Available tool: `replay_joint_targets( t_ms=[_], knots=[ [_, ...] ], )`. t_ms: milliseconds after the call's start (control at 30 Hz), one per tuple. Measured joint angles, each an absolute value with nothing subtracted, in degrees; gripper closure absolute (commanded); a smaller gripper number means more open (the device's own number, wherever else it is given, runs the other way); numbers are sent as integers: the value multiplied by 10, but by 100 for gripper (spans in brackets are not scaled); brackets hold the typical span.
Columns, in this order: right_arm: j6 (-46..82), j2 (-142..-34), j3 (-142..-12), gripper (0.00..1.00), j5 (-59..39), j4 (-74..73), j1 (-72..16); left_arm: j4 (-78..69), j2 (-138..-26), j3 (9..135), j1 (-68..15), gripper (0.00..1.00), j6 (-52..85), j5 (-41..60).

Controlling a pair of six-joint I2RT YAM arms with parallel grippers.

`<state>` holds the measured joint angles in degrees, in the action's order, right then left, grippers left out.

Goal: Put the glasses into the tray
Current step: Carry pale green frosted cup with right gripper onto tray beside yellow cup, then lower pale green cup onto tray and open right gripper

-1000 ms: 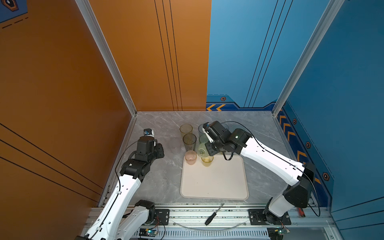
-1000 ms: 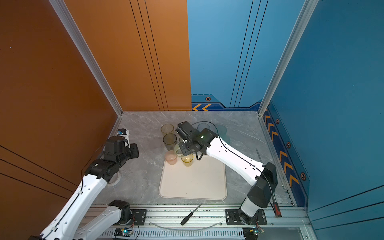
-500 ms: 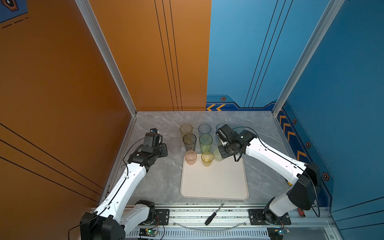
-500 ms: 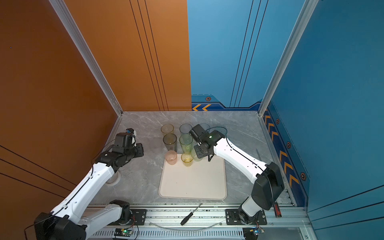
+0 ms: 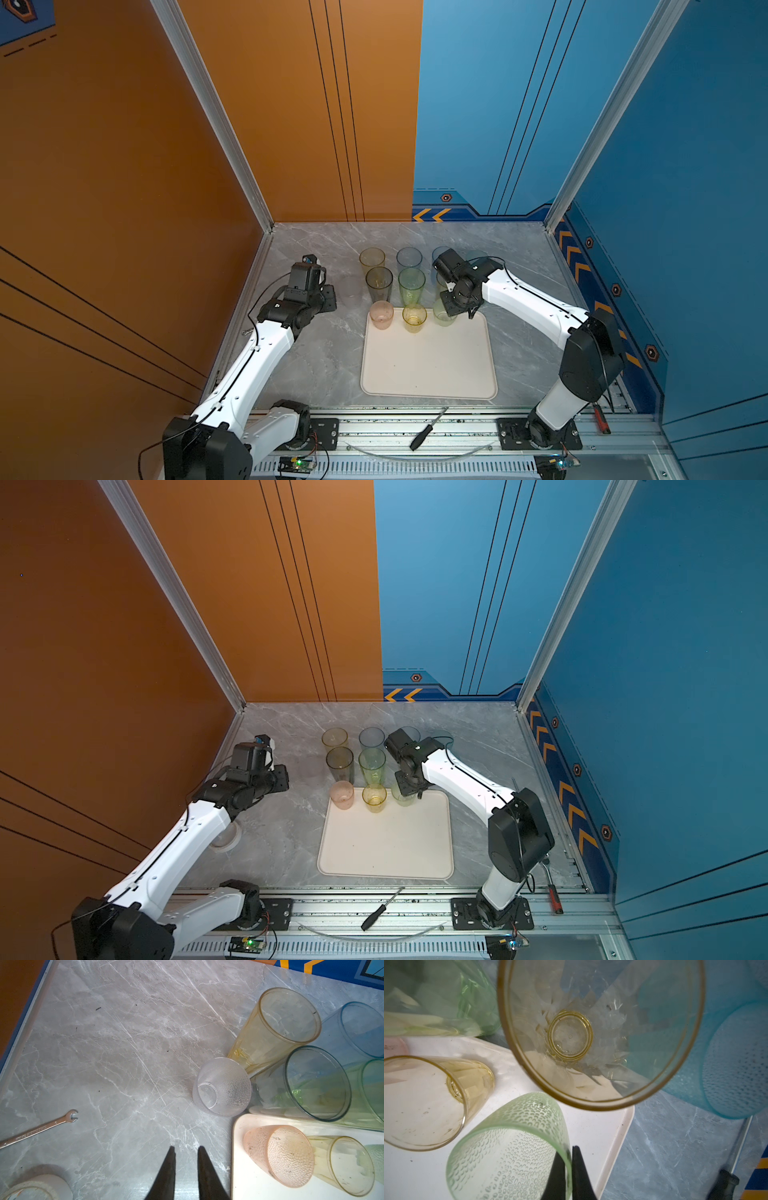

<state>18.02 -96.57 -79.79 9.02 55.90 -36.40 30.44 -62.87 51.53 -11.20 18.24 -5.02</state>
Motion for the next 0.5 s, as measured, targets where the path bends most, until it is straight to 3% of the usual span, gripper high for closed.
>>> replay_joint_targets(
  t_ms=[500],
  knots=[
    [178,-1001,-792,100,63,552,-345,306,-651,527,-112,72,178,-41]
  ],
)
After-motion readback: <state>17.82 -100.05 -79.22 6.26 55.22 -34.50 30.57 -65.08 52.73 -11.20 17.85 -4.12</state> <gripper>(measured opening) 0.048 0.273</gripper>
